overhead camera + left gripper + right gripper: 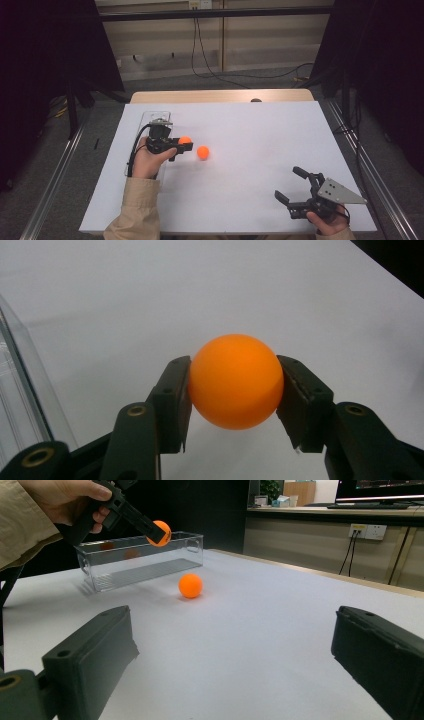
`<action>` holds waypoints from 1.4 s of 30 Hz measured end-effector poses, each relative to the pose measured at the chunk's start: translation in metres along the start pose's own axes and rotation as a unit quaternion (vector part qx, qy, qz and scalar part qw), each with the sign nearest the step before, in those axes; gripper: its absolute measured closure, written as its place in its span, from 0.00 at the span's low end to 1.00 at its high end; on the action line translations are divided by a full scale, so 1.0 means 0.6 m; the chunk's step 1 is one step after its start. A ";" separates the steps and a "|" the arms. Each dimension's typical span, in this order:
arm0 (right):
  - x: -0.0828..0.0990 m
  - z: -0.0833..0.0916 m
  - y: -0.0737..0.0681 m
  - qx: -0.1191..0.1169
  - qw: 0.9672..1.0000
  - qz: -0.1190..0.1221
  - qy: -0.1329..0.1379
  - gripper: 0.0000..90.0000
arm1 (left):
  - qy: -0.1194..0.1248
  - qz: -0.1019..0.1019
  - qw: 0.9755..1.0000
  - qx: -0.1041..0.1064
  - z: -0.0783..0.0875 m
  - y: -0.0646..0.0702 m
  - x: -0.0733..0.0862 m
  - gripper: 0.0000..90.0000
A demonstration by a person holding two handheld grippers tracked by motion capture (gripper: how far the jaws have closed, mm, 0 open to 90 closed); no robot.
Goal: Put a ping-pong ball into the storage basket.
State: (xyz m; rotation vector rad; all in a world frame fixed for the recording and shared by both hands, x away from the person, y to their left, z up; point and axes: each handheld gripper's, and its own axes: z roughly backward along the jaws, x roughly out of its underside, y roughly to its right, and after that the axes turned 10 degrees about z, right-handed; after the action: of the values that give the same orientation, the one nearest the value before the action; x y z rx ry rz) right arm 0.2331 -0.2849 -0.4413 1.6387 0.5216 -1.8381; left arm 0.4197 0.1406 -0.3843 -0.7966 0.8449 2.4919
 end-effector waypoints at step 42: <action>0.000 -0.001 -0.001 -0.001 1.000 -0.001 0.000 0.03 | 0.019 0.008 1.000 -0.014 0.030 -0.026 0.000 0.56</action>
State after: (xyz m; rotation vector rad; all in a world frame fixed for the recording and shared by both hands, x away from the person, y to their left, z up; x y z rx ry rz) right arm 0.2331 -0.2840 -0.4416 1.6368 0.5237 -1.8388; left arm 0.4207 0.1635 -0.3790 -0.8524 0.8358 2.5154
